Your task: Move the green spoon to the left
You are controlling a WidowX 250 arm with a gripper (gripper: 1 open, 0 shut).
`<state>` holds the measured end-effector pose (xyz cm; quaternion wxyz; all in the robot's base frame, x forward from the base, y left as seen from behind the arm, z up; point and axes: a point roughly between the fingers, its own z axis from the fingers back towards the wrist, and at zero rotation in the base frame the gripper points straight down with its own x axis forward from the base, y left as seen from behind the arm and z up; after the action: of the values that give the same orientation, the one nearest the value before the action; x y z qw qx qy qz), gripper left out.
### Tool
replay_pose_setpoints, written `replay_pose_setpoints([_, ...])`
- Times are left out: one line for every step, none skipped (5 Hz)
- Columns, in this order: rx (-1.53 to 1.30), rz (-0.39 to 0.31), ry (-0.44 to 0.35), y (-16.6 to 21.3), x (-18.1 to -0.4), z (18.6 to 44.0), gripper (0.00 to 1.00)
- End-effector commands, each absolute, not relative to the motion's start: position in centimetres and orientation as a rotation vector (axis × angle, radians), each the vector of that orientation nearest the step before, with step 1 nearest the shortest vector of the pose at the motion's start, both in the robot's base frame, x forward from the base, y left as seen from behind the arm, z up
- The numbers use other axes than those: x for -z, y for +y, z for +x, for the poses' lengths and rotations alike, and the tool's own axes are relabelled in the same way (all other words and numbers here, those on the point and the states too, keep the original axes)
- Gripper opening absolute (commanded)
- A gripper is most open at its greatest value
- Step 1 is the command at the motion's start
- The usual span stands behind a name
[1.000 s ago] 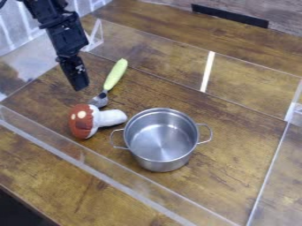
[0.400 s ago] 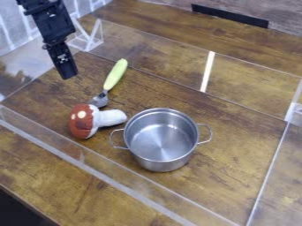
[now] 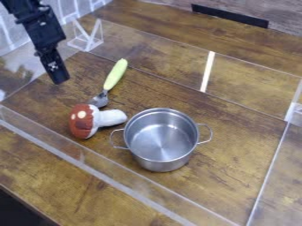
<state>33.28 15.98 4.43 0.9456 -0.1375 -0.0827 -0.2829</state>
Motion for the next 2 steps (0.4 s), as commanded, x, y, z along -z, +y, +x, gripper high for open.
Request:
replay_pose_setpoints([0.548, -0.241, -0.204, 16.7, -7.0, 33.8, 0.00])
replay_pose_setpoints([0.520, -0.236, -0.204, 16.8, -8.2, 34.2, 0.00])
